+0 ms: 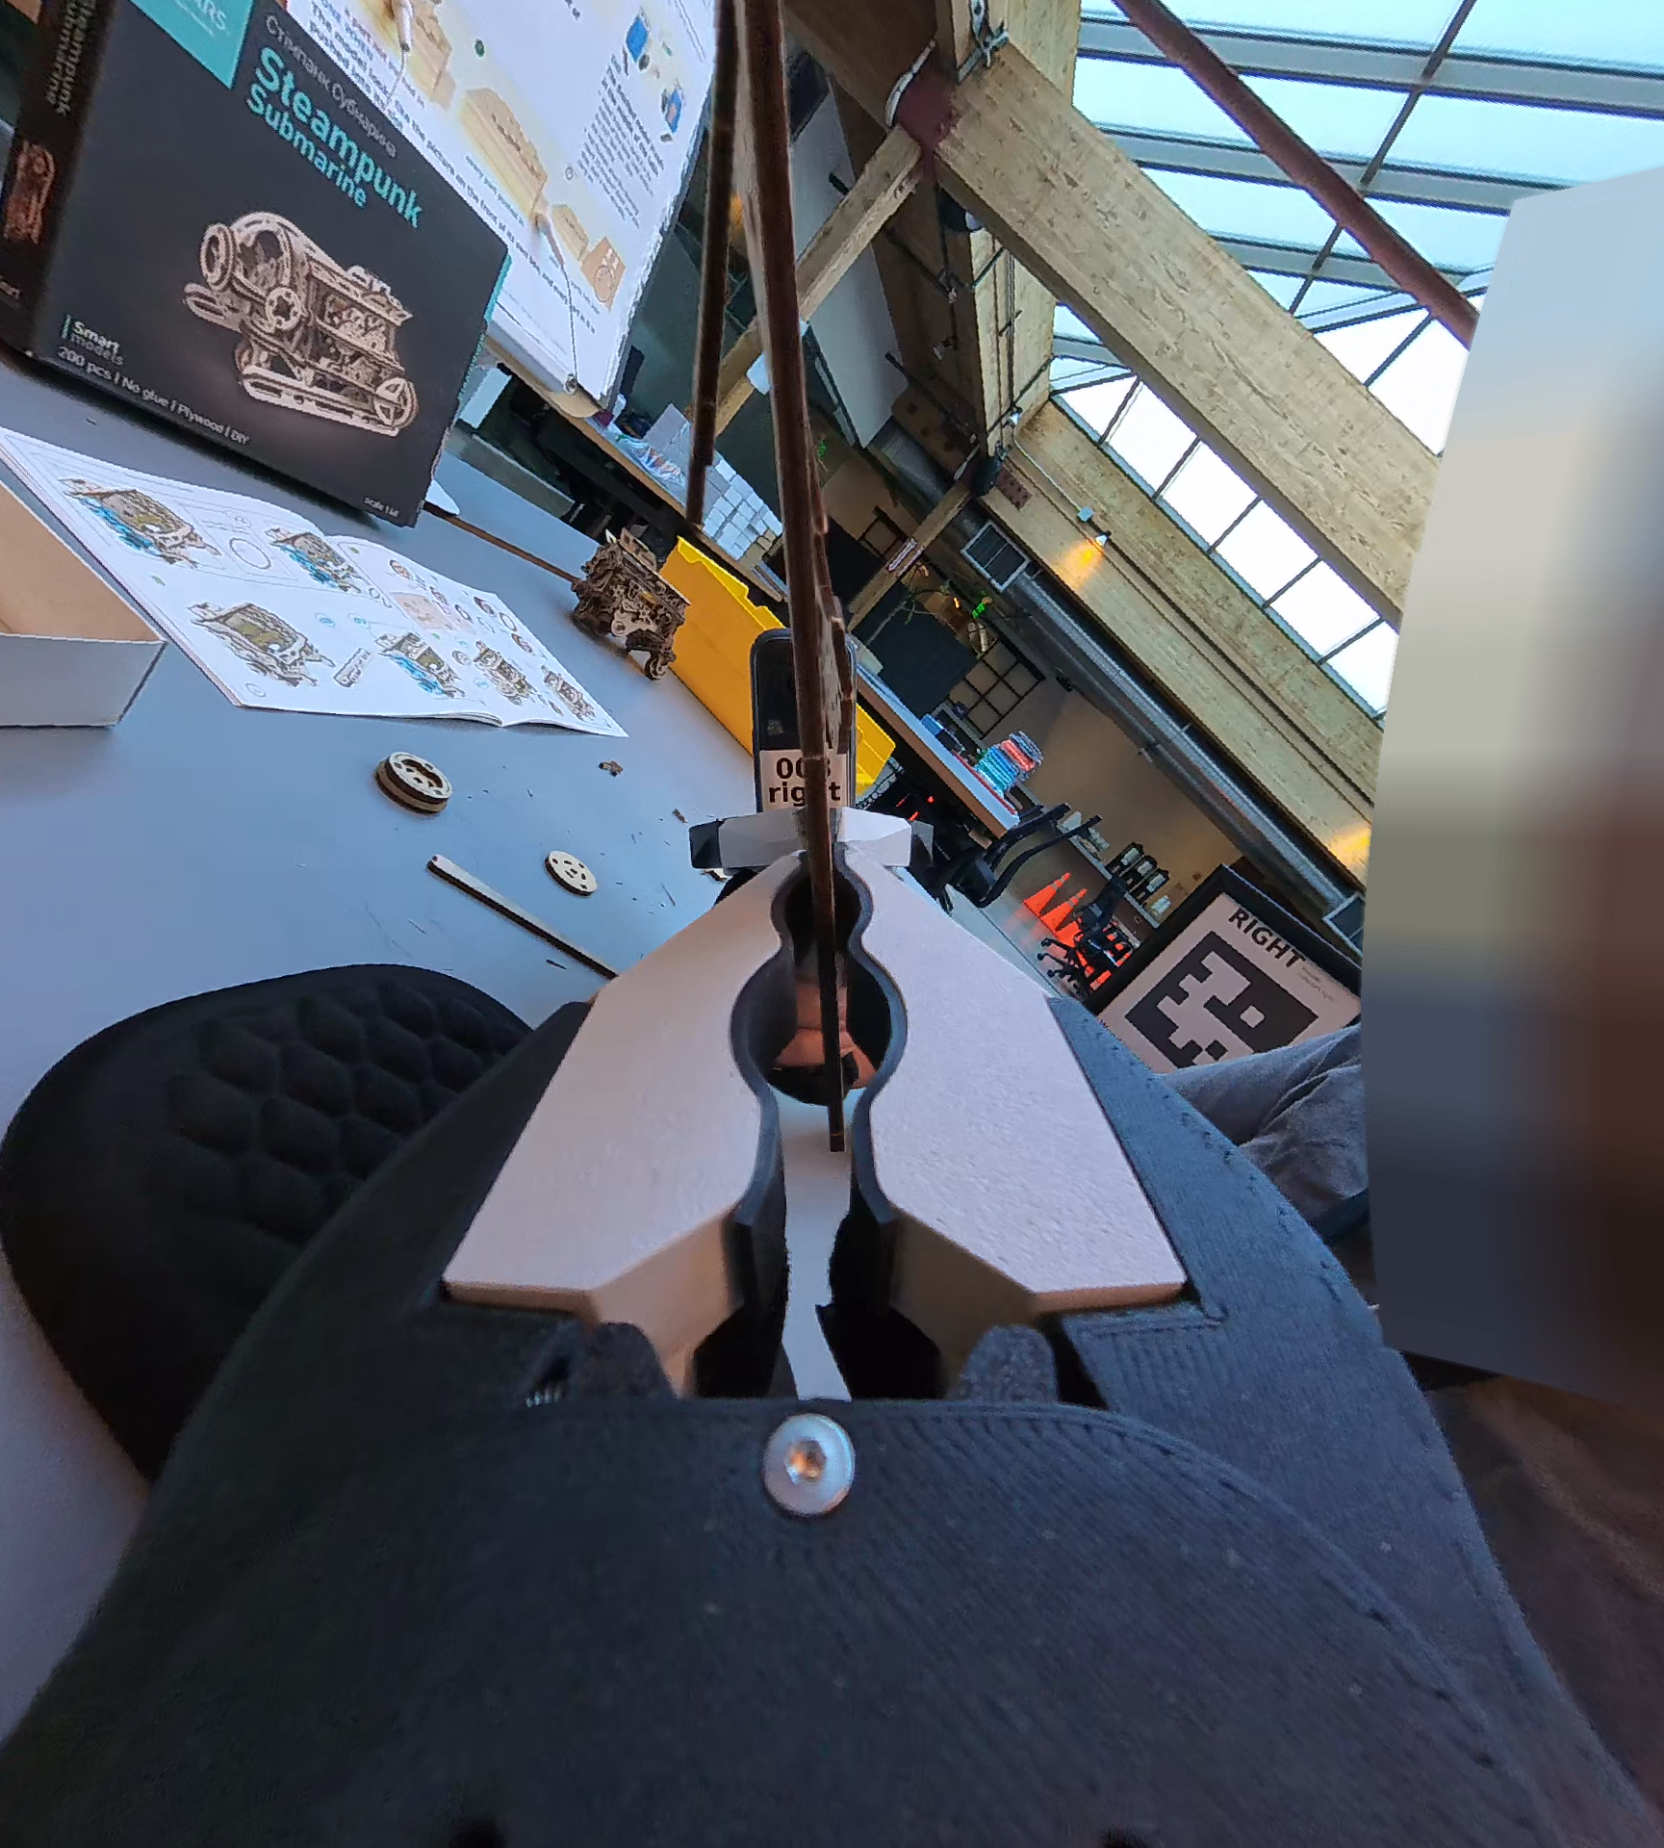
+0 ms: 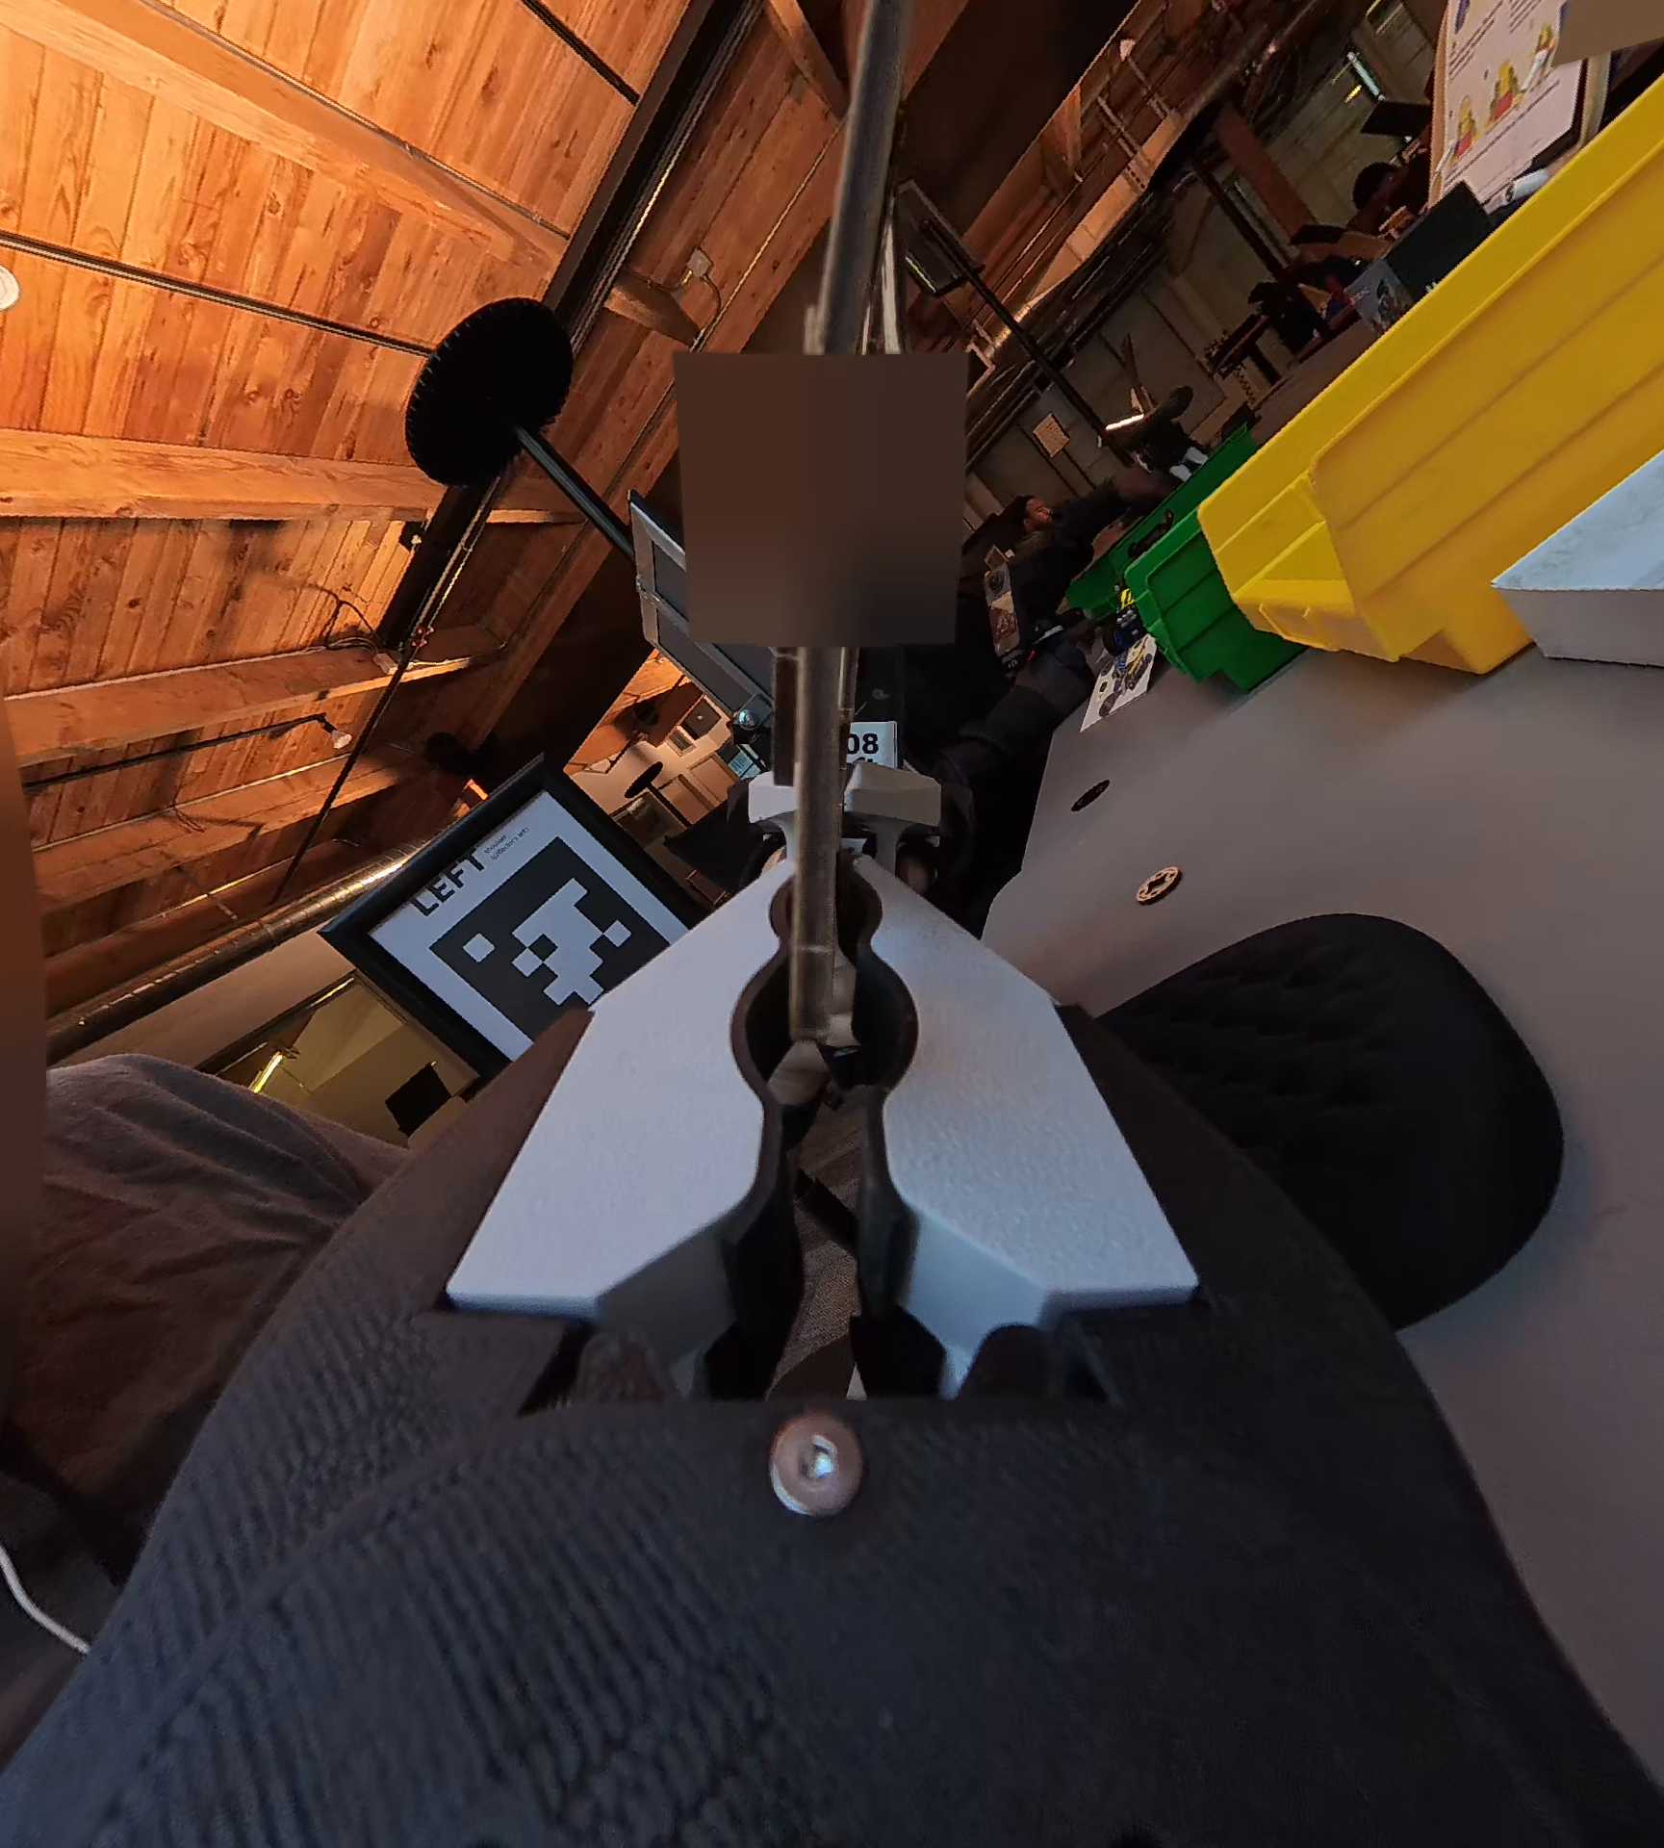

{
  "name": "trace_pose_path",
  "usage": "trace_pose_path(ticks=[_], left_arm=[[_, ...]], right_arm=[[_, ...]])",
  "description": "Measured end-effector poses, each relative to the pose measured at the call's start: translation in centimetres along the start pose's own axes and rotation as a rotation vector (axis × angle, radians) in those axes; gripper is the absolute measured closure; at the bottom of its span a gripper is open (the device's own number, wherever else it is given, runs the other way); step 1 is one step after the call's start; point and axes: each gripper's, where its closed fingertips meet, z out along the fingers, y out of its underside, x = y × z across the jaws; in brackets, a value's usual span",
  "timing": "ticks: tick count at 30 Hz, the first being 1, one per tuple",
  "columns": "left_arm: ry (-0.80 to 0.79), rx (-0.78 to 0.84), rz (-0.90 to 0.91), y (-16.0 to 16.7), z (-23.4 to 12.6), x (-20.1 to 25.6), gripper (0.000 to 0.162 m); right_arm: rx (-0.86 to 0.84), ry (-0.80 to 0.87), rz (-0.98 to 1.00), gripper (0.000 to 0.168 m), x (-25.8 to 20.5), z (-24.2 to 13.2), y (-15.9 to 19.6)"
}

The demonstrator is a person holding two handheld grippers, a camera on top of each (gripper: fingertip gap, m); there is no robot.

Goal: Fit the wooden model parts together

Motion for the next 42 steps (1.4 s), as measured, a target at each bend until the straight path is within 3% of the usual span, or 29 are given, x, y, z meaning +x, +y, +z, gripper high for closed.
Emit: trace_pose_path(ticks=[4,7,12,16,19,30,32,42], left_arm=[[-0.008,0.021,0.013,-0.2,0.1,0.0,0.158],[-0.027,0.028,0.007,-0.3,0.4,-0.3,0.134],[-0.03,0.008,-0.007,0.1,1.2,-0.5,0.131],[-0.041,-0.018,0.008,0.6,2.0,-0.7,0.139],[-0.024,-0.016,0.028,0.6,2.1,-0.5,0.161],[-0.007,-0.012,0.012,0.5,1.9,-0.2,0.162],[-0.014,-0.012,0.014,0.4,1.7,-0.4,0.162],[-0.038,0.009,-0.02,0.1,0.1,-1.0,0.162]], right_arm=[[0.003,0.001,0.005,0.167,0.1,0.0,0.0],[-0.003,0.006,0.0,0.167,0.1,0.0,0.1],[-0.013,0.011,-0.012,0.167,0.1,0.1,0.2],[-0.015,0.013,-0.017,0.167,0.1,0.1,0.3],[-0.019,0.023,-0.023,0.167,0.3,0.1,0.4],[-0.004,0.045,-0.045,0.165,0.3,0.3,0.2],[0.038,0.065,-0.037,0.151,0.6,-0.1,-0.5],[0.157,0.151,0.003,0.13,2.0,-2.1,-2.9]])
